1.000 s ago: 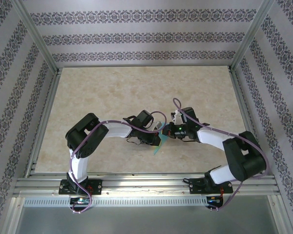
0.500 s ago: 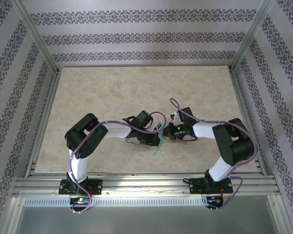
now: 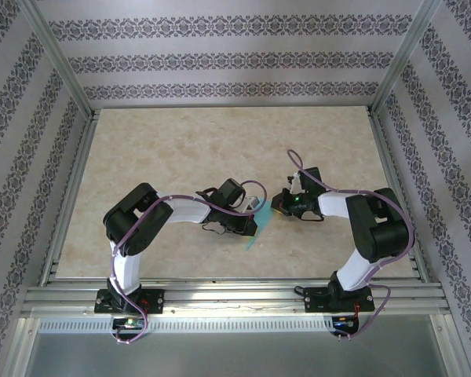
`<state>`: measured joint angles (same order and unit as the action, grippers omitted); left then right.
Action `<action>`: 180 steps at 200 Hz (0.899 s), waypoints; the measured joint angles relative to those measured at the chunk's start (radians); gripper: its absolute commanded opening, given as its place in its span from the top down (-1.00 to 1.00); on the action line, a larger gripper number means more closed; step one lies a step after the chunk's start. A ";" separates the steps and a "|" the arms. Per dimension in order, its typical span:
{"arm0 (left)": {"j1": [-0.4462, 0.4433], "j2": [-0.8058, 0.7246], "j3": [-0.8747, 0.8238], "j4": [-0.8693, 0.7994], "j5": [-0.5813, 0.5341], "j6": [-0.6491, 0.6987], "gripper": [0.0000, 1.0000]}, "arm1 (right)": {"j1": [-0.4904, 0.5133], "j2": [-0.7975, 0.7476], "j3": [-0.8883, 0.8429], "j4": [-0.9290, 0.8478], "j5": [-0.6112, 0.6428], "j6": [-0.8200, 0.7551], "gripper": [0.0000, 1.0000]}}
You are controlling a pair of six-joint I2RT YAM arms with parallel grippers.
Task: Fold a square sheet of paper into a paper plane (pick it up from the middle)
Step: Fold the wing for the fifth time at the center of the table.
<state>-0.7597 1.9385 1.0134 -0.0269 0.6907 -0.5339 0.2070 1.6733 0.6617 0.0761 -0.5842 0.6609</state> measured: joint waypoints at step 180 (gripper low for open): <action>0.000 -0.019 -0.021 0.003 -0.007 -0.004 1.00 | 0.072 -0.334 0.071 -0.158 0.135 -0.011 0.93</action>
<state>-0.7601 1.9194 0.9920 -0.0235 0.6834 -0.5381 0.2790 1.3392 0.7326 -0.0818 -0.4492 0.6498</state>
